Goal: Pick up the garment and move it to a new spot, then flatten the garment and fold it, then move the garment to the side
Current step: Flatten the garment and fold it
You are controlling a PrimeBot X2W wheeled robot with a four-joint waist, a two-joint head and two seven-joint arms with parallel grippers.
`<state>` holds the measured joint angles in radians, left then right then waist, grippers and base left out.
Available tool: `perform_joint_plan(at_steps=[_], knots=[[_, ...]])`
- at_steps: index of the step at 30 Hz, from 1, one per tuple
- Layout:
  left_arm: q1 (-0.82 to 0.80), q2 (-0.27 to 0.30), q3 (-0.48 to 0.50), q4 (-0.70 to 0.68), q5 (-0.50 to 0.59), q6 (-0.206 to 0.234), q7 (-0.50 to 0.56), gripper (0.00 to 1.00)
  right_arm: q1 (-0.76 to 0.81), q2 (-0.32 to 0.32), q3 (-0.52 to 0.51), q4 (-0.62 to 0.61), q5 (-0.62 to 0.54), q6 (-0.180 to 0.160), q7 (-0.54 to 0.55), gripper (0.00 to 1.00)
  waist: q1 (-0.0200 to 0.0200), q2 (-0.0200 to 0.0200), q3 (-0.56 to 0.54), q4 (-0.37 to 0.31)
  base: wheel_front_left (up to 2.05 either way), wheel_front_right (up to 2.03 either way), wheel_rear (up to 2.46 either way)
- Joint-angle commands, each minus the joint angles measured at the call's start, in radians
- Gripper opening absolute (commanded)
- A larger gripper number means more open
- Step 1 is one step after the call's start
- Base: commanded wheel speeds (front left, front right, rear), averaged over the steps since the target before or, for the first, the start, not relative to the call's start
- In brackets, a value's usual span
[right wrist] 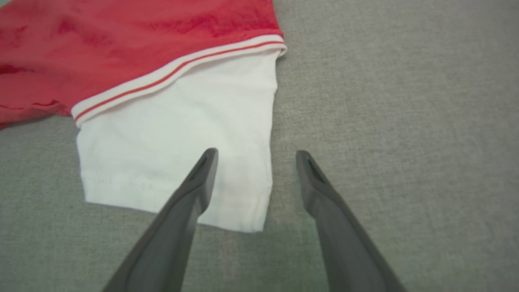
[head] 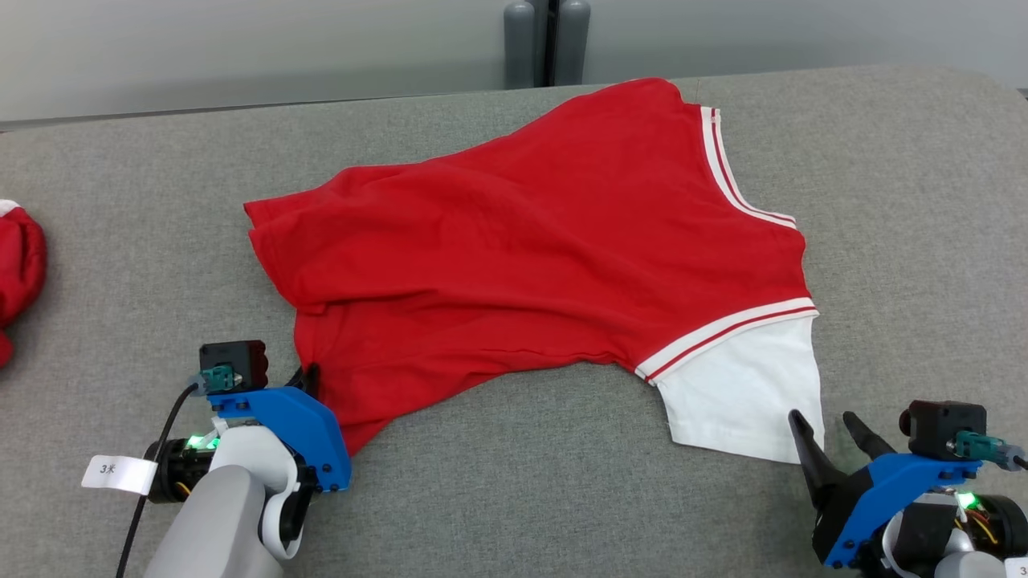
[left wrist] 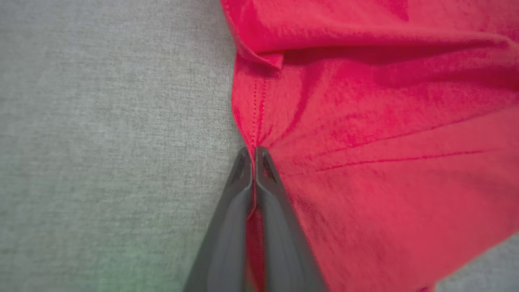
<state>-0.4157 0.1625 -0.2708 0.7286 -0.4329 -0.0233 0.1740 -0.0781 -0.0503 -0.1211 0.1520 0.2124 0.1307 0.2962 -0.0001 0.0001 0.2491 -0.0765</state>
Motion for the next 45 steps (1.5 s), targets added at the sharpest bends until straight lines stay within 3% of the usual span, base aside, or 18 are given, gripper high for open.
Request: perform_joint_plan(at_steps=[1, 8, 9, 10, 11, 12, 16, 22, 27, 32, 39, 45], knots=[[0.116, -0.020, -0.025, 0.059, -0.008, -0.004, 0.064, 0.00, 0.010, -0.001, -0.008, 0.006, -0.006, 0.000, 0.015, 1.00, 0.0001, -0.0001, 0.000, 0.003, 0.00, 0.00, 0.00], [0.130, -0.025, -0.028, 0.002, -0.016, 0.002, 0.039, 0.00, 0.021, 0.003, 0.025, 0.082, -0.032, 0.001, 0.091, 1.00, 0.0001, -0.0001, 0.001, 0.021, 0.00, 0.00, 0.00], [0.132, -0.026, -0.029, -0.004, -0.017, 0.004, 0.039, 0.00, 0.022, 0.006, 0.039, 0.094, -0.028, 0.002, 0.099, 0.82, 0.0001, -0.0001, 0.000, 0.022, 0.00, 0.00, 0.00], [0.132, -0.025, -0.028, -0.010, -0.019, 0.006, 0.034, 0.00, 0.024, 0.008, 0.053, 0.105, -0.027, 0.003, 0.106, 0.51, 0.0001, -0.0001, -0.001, 0.023, 0.00, 0.00, 0.00], [0.134, -0.024, -0.027, -0.015, -0.022, 0.007, 0.030, 0.00, 0.024, 0.011, 0.068, 0.111, -0.025, 0.004, 0.111, 0.37, 0.0001, -0.0001, -0.002, 0.023, 0.00, 0.00, 0.00], [0.137, -0.024, -0.024, -0.019, -0.026, 0.008, 0.028, 0.00, 0.022, 0.013, 0.083, 0.113, -0.024, 0.006, 0.111, 0.00, 0.0001, -0.0001, -0.004, 0.022, 0.00, 0.00, 0.00], [0.148, -0.019, -0.002, -0.047, -0.042, 0.008, -0.017, 0.00, -0.001, 0.006, 0.101, 0.089, -0.018, 0.005, 0.078, 0.00, 0.0001, -0.0001, -0.019, 0.014, 0.00, 0.00, 0.00], [0.137, -0.028, 0.065, -0.190, -0.115, -0.036, -0.149, 0.00, -0.033, -0.002, 0.037, -0.054, 0.006, 0.000, 0.005, 0.00, 0.0001, -0.0001, -0.057, 0.007, 0.00, 0.00, 0.00], [0.163, -0.041, 0.126, -0.392, -0.229, -0.072, -0.174, 0.00, -0.043, -0.002, -0.025, -0.244, 0.024, 0.000, -0.008, 0.00, 0.0001, -0.0001, -0.092, 0.008, 0.00, 0.00, 0.00], [0.176, -0.028, 0.182, -0.650, -0.356, -0.085, -0.116, 0.00, -0.075, -0.002, -0.066, -0.439, 0.011, 0.000, 0.017, 0.00, 0.0001, -0.0001, -0.117, 0.006, 0.00, 0.00, 0.00], [0.123, 0.001, 0.240, -0.981, -0.501, -0.016, 0.050, 0.00, -0.192, -0.058, -0.083, -0.630, -0.026, 0.000, 0.096, 0.00, 0.0001, -0.0001, -0.116, -0.002, 0.00, 0.00, 0.00], [0.012, 0.041, 0.253, -1.101, -0.571, 0.066, 0.190, 0.00, -0.352, -0.163, -0.069, -0.656, 0.000, 0.000, 0.180, 0.00, 0.0001, -0.0001, -0.043, -0.005, 0.00, 0.00, 0.00]])
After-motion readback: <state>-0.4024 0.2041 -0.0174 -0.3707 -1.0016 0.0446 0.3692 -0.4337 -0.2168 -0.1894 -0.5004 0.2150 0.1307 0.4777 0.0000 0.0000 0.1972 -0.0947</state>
